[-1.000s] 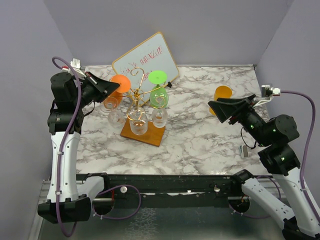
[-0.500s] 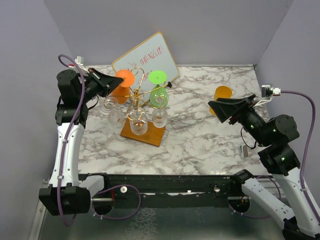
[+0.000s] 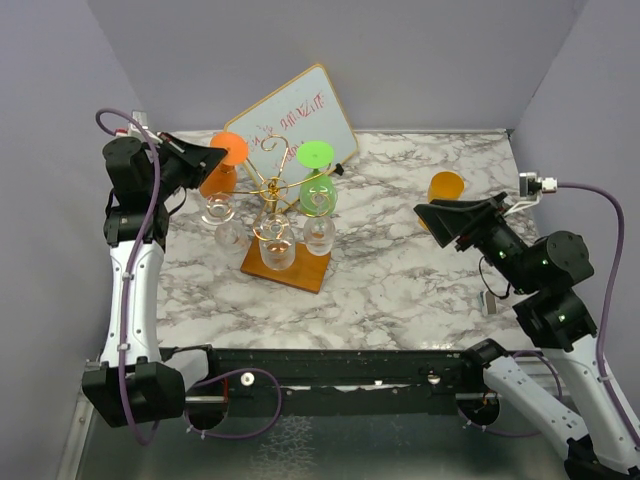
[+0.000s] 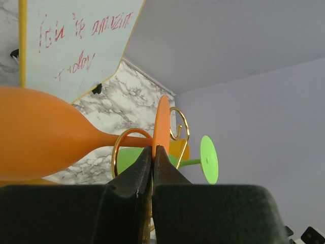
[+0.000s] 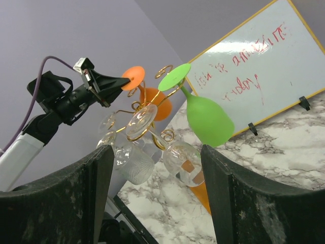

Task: Place the wine glass upside down on the wine glass rack

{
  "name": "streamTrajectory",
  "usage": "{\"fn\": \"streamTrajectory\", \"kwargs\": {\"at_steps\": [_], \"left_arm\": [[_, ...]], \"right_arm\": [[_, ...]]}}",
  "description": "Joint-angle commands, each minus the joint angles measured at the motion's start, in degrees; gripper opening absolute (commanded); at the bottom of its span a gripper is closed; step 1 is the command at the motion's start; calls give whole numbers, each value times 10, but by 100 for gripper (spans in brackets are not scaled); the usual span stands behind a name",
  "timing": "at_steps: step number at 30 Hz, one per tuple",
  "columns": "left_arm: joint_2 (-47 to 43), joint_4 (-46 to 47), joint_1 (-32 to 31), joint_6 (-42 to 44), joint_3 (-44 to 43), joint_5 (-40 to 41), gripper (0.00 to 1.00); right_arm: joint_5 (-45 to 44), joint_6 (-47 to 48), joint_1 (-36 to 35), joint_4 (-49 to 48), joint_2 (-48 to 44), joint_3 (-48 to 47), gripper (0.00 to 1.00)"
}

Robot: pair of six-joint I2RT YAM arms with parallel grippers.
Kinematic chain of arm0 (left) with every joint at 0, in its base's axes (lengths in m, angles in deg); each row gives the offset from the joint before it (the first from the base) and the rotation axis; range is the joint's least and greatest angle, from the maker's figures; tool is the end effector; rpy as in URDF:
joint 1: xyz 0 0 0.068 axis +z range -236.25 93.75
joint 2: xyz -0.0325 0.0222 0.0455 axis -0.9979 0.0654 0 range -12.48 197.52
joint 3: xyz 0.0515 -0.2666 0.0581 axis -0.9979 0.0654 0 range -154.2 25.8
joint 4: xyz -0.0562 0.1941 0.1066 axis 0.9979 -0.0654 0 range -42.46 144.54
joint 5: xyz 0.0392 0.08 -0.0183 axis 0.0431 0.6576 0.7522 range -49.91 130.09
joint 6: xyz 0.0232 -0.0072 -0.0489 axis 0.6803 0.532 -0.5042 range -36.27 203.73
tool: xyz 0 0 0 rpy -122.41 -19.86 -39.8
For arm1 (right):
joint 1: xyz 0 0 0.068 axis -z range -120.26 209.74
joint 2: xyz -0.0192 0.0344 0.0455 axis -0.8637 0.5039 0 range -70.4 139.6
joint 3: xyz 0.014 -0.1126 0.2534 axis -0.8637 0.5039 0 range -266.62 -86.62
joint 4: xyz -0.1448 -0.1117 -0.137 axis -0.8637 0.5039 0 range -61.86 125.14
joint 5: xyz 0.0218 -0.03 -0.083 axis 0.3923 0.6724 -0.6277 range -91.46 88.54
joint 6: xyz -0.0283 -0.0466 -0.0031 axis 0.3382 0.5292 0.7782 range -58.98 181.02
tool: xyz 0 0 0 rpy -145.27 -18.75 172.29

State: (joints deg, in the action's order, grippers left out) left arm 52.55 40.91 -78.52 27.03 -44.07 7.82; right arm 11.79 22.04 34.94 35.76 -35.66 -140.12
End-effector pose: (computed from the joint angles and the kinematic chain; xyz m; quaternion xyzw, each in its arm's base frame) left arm 0.2145 0.0093 0.4187 -0.2357 0.7135 -0.4512 0.4815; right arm 0.0743 0.0435 0.4121 -0.0106 0.6371 0.4676 0.6127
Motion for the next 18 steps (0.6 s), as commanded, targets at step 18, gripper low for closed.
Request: {"fn": "streamTrajectory", "kwargs": {"at_steps": [18], "left_arm": [[-62,-88,11,57,-6,27,5]], "right_arm": [[26,-14,-2,-9,13,2,74]]}}
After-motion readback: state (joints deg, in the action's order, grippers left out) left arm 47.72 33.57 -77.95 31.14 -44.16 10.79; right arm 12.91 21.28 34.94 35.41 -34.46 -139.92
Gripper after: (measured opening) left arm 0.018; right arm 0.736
